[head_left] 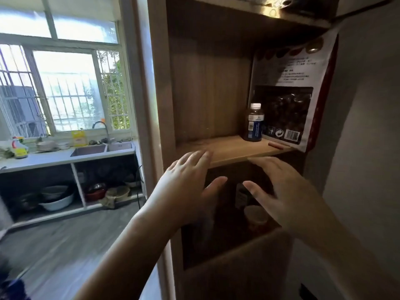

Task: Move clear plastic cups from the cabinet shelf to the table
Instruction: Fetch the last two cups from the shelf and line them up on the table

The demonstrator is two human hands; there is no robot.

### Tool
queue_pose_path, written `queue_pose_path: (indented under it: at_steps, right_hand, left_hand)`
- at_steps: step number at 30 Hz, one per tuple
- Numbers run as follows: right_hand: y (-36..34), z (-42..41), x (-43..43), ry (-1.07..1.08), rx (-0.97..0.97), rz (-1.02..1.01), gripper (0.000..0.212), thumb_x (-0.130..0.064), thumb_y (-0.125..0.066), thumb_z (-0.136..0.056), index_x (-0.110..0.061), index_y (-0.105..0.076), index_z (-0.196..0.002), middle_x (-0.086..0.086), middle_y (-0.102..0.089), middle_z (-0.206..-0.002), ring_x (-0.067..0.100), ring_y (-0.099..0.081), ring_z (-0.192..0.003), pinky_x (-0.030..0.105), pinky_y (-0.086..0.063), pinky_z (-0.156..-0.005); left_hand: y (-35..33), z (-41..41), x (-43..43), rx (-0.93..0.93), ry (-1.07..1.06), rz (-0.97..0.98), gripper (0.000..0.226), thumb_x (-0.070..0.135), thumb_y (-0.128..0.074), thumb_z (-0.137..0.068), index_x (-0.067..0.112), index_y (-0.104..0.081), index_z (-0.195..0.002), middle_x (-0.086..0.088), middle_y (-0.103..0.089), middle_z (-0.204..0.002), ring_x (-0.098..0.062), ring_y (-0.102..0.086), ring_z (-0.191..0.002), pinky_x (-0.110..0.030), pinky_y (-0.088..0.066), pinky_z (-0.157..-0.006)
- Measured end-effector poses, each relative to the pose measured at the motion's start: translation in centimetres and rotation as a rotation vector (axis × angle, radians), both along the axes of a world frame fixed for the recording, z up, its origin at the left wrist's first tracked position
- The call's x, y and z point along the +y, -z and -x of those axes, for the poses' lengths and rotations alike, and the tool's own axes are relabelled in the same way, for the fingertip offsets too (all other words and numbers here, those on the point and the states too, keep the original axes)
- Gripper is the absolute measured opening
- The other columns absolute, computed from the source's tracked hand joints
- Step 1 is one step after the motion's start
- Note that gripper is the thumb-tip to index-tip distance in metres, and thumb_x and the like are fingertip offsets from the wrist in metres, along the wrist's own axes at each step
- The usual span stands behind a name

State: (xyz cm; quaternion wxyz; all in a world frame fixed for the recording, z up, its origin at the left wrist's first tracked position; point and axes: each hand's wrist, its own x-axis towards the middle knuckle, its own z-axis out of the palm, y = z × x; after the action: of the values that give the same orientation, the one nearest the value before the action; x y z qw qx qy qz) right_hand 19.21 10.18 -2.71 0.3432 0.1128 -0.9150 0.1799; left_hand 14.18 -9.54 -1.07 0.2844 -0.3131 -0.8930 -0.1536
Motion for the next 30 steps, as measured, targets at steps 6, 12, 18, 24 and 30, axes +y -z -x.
queue_pose_path:
  at_steps: [6, 12, 18, 24, 30]
  right_hand:
    - [-1.0, 9.1, 2.8, -0.136, 0.033, -0.040, 0.056, -0.057, -0.041, -0.079, -0.031, -0.042, -0.130, -0.011, -0.048, -0.131, -0.007, -0.031, -0.107, 0.014, -0.029, -0.083]
    - [-2.8, 19.5, 4.6, -0.280, 0.024, -0.112, 0.051, -0.050, -0.047, -0.084, -0.027, -0.044, -0.129, -0.007, -0.049, -0.130, 0.007, -0.046, -0.110, 0.020, -0.035, -0.081]
    - [-4.0, 28.8, 5.7, -0.402, -0.095, -0.105, 0.049, -0.047, -0.051, -0.085, -0.022, -0.046, -0.128, -0.005, -0.051, -0.126, 0.008, -0.049, -0.109, 0.024, -0.043, -0.085]
    - [-4.0, 34.6, 5.0, -0.444, -0.146, -0.146, 0.044, -0.039, -0.056, -0.085, -0.019, -0.049, -0.123, 0.001, -0.052, -0.122, 0.016, -0.050, -0.105, 0.026, -0.043, -0.082]
    - [-3.7, 37.3, 4.6, -0.485, -0.152, -0.202, 0.042, -0.040, -0.054, -0.085, -0.019, -0.050, -0.122, 0.003, -0.055, -0.118, 0.019, -0.051, -0.105, 0.028, -0.043, -0.080]
  left_hand:
    - [0.3, 6.2, 2.7, 0.017, -0.095, -0.011, 0.069, 0.054, -0.041, -0.088, 0.016, -0.025, -0.143, -0.003, -0.034, -0.149, -0.016, -0.029, -0.135, -0.028, -0.022, -0.107]
    - [-0.1, 12.8, 5.7, -0.052, -0.250, 0.067, 0.071, 0.051, -0.037, -0.091, 0.014, -0.012, -0.146, -0.004, -0.016, -0.156, -0.017, -0.007, -0.141, -0.030, -0.010, -0.111]
    - [-0.6, 19.2, 7.9, -0.177, -0.524, 0.055, 0.075, 0.050, -0.041, -0.089, 0.015, -0.006, -0.146, -0.006, -0.007, -0.157, -0.021, -0.001, -0.142, -0.038, -0.006, -0.113]
    - [-0.3, 23.3, 9.0, -0.210, -0.659, 0.018, 0.076, 0.047, -0.043, -0.089, 0.008, -0.010, -0.145, -0.012, -0.012, -0.156, -0.027, -0.005, -0.142, -0.040, -0.009, -0.113]
    - [-0.1, 24.9, 8.9, -0.194, -0.713, -0.001, 0.068, 0.043, -0.045, -0.089, 0.008, -0.020, -0.143, -0.013, -0.024, -0.151, -0.028, -0.016, -0.139, -0.041, -0.017, -0.112]
